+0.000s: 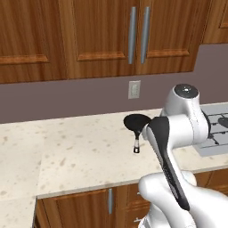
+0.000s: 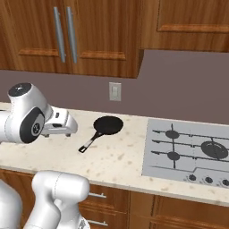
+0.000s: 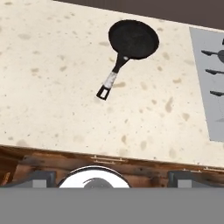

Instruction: Place both pans onto different burners. Then place the sweet potato and the chicken drumstick on different pans.

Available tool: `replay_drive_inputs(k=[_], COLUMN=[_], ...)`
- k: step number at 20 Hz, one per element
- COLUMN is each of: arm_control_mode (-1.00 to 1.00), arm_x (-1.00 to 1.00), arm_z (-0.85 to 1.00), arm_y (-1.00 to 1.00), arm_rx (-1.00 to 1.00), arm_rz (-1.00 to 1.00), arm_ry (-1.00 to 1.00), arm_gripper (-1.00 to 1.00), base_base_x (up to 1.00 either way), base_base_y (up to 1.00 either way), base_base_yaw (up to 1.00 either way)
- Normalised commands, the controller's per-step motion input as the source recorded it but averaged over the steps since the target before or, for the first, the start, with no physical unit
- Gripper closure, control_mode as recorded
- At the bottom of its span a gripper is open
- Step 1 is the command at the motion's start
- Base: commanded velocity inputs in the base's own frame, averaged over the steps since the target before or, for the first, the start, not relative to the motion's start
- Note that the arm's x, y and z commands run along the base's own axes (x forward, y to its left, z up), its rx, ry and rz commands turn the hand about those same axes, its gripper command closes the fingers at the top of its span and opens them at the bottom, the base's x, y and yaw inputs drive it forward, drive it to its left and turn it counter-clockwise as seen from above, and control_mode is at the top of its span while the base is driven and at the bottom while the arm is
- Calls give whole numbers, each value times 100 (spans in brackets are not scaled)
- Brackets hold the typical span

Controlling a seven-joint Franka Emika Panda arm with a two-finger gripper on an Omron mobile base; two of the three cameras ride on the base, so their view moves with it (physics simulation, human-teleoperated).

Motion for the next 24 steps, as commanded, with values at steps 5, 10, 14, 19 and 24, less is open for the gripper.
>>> replay_drive_inputs(k=[5, 10, 14, 19, 24], arm_control_mode=[-100, -100, -100, -100, -100], arm_x=[23, 30, 30, 25, 24], arm_z=[0, -5, -18, -30, -32], arm_y=[-26, -14, 2, 5, 0], arm_rx=[4, 9, 3, 2, 8], arm_rz=[0, 1, -6, -13, -13], arm_ry=[0, 0, 0, 0, 0], arm_gripper=[-100, -100, -100, -100, -100], base_base_x=[0, 0, 0, 0, 0], base_base_y=[0, 0, 0, 0, 0], base_base_yaw=[0, 0, 0, 0, 0])
